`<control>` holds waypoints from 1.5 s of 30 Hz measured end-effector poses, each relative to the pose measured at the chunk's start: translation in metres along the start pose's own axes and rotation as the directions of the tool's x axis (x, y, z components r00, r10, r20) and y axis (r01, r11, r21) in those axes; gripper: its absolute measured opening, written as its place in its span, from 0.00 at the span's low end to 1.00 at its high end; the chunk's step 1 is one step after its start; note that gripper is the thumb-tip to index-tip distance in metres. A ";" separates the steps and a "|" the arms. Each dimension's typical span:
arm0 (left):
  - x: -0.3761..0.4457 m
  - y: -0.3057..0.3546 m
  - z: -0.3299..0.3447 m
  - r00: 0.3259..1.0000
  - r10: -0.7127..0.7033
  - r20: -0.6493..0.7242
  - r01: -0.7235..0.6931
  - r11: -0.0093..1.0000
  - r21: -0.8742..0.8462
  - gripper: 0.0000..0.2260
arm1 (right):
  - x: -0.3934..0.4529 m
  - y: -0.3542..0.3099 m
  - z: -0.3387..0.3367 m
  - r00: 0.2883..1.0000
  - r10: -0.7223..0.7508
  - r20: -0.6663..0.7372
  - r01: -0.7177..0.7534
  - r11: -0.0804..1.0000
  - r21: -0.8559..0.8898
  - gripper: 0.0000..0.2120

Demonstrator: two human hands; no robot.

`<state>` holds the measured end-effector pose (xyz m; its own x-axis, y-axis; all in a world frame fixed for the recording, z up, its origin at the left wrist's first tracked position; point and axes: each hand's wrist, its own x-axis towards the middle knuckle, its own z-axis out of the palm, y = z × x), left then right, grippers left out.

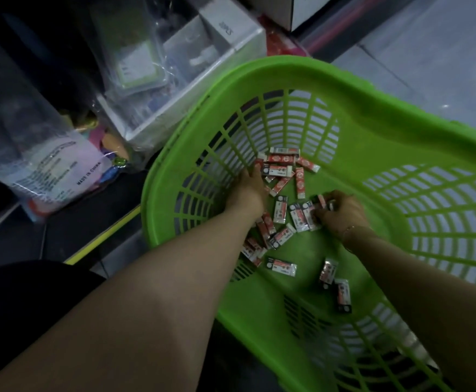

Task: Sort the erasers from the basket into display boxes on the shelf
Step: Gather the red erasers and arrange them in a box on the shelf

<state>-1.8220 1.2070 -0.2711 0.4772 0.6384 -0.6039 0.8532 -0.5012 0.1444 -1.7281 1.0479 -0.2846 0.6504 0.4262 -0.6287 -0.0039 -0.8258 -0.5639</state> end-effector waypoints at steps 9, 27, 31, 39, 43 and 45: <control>-0.010 0.000 -0.011 0.908 0.227 -0.352 -0.308 0.931 -0.194 0.05 | 0.003 -0.014 -0.011 0.990 0.141 -0.020 -0.134 0.970 0.200 0.05; 0.017 0.016 -0.004 0.935 0.318 -0.157 -0.280 0.934 0.224 0.24 | -0.022 -0.018 0.028 0.999 0.021 -0.029 -0.030 0.925 -0.379 0.30; 0.014 0.019 0.002 0.931 0.287 -0.225 -0.267 0.957 0.113 0.23 | -0.018 -0.026 0.025 0.999 0.032 -0.037 -0.044 0.922 -0.385 0.25; -0.007 0.016 -0.004 0.973 0.227 -0.028 -0.224 0.970 0.094 0.25 | -0.017 -0.030 0.015 0.999 0.049 -0.015 -0.049 0.851 -0.523 0.13; -0.026 0.013 -0.012 0.955 0.285 0.086 -0.279 0.957 -0.078 0.19 | -0.014 -0.028 0.001 0.999 0.015 -0.050 -0.038 0.852 -0.523 0.13; -0.034 0.015 -0.010 0.946 0.242 0.217 -0.227 0.970 -0.090 0.19 | -0.011 -0.029 -0.008 0.997 0.000 -0.072 -0.040 0.837 -0.546 0.12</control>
<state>-1.8235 1.1834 -0.2408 0.6118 0.3559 -0.7064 0.7379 -0.5785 0.3476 -1.7296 1.0643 -0.2571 0.7035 0.3982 -0.5887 0.3856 -0.9096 -0.1545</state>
